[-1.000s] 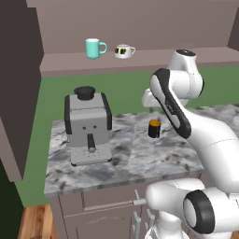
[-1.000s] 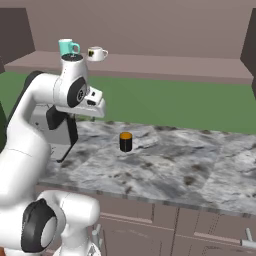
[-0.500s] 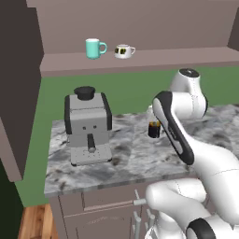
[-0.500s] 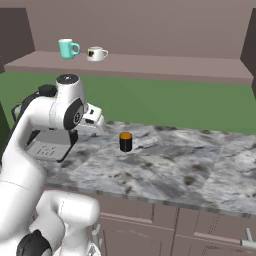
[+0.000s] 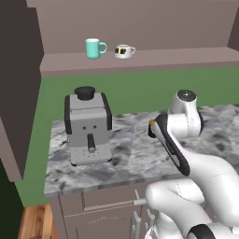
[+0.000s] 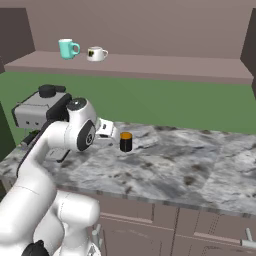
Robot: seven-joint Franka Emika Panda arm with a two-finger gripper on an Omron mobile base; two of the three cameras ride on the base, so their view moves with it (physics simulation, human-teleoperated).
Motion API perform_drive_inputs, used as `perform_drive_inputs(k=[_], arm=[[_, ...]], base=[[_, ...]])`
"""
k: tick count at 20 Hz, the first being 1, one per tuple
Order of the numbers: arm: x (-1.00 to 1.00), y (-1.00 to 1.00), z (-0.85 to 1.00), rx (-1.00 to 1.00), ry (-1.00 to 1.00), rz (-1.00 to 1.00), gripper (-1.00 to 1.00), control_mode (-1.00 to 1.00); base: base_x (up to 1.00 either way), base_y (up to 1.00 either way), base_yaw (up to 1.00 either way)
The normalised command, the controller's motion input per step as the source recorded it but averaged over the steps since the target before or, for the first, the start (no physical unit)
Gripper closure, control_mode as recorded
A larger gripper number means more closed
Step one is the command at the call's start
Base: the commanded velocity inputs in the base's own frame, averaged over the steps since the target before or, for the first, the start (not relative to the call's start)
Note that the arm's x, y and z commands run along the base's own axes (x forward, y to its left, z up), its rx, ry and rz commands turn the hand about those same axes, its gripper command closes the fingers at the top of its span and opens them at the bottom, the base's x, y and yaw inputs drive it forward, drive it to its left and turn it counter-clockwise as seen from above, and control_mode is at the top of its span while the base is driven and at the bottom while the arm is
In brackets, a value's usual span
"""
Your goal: Pick the mug on the counter and place it in the cabinet with the handle facing the right, like the mugs already inside.
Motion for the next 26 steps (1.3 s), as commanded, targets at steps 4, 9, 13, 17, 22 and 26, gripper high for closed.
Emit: perform_drive_inputs(k=[4,9,13,17,22,26], arm=[[0.55,-0.43,-0.33,0.00,0.00,0.04,-1.00,-1.00],[0.42,-0.23,-0.16,-0.01,0.00,0.02,-1.00,-1.00],[0.59,-0.08,-0.37,0.00,0.01,0.03,-1.00,-1.00],[0.67,0.01,-0.36,0.00,0.00,0.00,-1.00,-1.00],[0.62,0.02,-0.22,0.00,0.01,0.00,-1.00,-1.00],[0.56,0.00,-0.34,0.00,0.04,-0.02,-1.00,-1.00]], base=[[0.00,0.00,0.00],[0.00,0.00,0.00],[0.00,0.00,0.00],[0.00,0.00,0.00],[0.00,0.00,0.00],[0.00,0.00,0.00]])
